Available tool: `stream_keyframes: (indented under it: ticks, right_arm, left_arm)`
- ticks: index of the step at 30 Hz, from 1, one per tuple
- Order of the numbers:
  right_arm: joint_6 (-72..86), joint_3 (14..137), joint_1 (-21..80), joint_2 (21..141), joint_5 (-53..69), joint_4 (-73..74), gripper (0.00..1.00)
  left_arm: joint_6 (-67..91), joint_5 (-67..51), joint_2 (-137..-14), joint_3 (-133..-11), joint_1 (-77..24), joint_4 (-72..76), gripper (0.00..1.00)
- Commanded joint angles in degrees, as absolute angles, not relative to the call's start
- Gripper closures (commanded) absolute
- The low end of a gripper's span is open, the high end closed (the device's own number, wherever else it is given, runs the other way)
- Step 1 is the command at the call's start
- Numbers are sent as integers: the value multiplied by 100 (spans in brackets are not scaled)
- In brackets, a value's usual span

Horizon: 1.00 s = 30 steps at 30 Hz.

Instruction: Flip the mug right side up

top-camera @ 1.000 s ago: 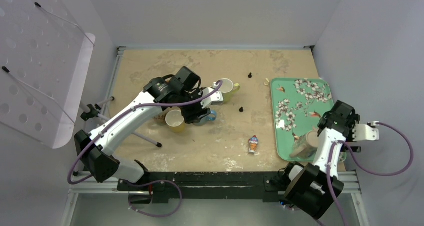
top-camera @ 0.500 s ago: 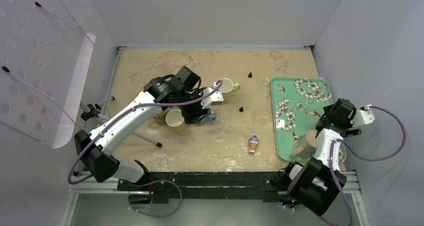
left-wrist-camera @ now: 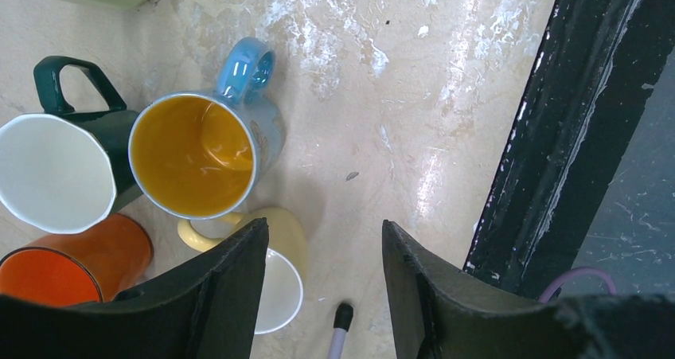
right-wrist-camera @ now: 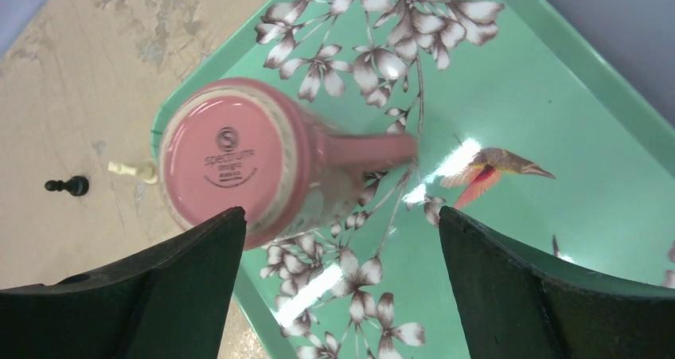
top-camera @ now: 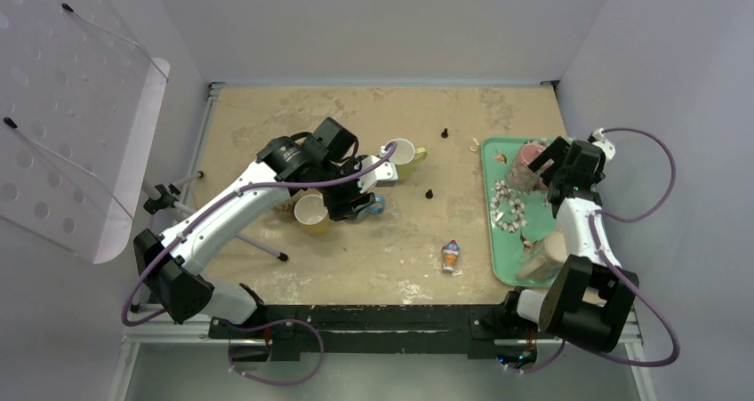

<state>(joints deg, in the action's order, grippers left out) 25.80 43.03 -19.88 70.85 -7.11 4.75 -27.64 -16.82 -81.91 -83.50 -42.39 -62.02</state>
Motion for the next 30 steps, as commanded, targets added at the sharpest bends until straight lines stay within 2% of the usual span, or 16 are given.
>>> stream_keyframes:
  ticks: [1,5,7,10,16,19,24,30]
  right_arm:
    - [2004,4954,-1986,6661,-829,1262,5]
    - [1943,5054,-1986,6313,-878,1453,2]
    - [2111,5068,-2163,6341,-287,1347,2]
    - [2495,5440,-2461,6819,413,1355,7]
    - [4281,6436,-2667,8137,428,1792,13]
    - [5390,6420,-2724,8462,505,1547,19]
    - [6540,5972,-2725,8547,364,1132,21]
    - [6862,5810,-2699,8919,467,768,25]
  left_arm:
    - [-2769,-1860,-8101,-8291,-4201,-6133,41]
    - [-2769,-1944,-8022,-8256,-4194,-6096,41]
    - [-2769,-2019,-7925,-8202,-4193,-6075,41]
    - [-2754,-2097,-7783,-8063,-4192,-6010,41]
    - [-2739,-2115,-7735,-7953,-4197,-5967,41]
    - [-2726,-2090,-7786,-7937,-4169,-5956,41]
    - [-2729,-2029,-7801,-7904,-4117,-5944,41]
    - [-2751,-2081,-7835,-7923,-4092,-5936,41]
